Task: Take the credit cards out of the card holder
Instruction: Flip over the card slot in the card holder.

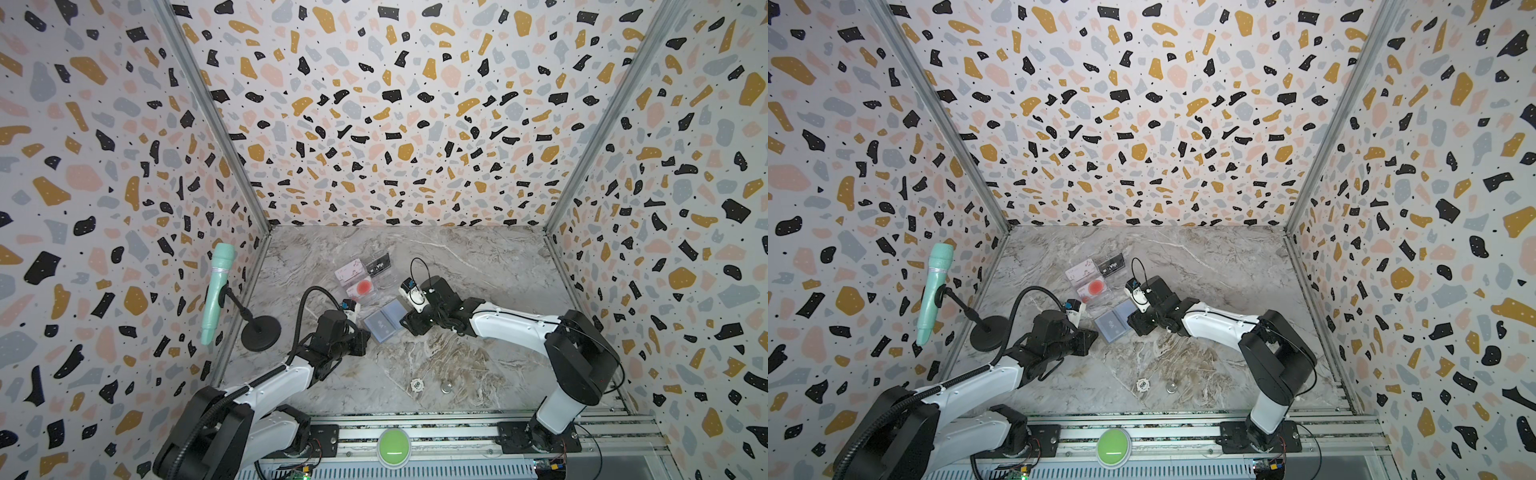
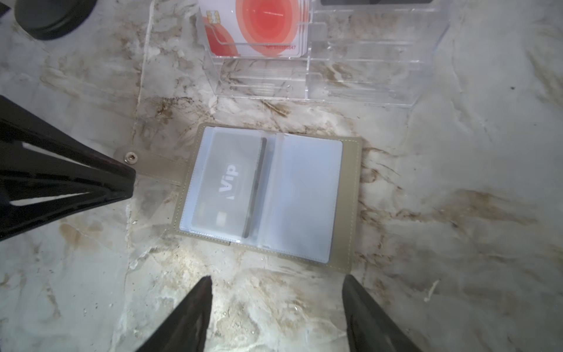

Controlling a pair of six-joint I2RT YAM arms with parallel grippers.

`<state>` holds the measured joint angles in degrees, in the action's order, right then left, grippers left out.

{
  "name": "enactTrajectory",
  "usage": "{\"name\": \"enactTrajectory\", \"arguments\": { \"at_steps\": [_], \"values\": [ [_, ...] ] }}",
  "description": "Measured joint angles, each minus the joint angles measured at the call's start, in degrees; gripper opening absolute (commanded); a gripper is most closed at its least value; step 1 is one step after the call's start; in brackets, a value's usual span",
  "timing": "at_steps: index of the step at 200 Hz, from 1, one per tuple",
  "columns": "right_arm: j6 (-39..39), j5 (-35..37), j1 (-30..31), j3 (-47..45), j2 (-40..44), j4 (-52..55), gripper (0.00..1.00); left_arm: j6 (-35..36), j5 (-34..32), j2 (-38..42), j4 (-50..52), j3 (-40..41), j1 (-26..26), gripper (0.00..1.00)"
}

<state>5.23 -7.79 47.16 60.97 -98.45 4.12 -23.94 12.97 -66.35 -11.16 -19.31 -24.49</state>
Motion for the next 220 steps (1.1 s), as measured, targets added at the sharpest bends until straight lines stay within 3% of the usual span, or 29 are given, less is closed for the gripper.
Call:
{"name": "enactTrajectory", "arguments": {
  "at_steps": [80, 173, 220],
  "values": [
    [-0.9, 4.3, 5.7, 12.5, -13.7, 4.9, 0.66, -1.4, -4.9, -6.9, -6.4, 1.4, 0.0, 0.14],
    [-2.4, 6.0, 8.2, 18.8, -18.6, 8.4, 0.66, -2.7, -5.5, -7.3, -9.3, 2.1, 0.0, 0.14],
    [-2.3, 8.0, 8.5, 20.0, -20.0, 9.6, 0.56, -2.9, -6.0, -7.3, -9.6, 2.8, 0.0, 0.14]
  ]
}}
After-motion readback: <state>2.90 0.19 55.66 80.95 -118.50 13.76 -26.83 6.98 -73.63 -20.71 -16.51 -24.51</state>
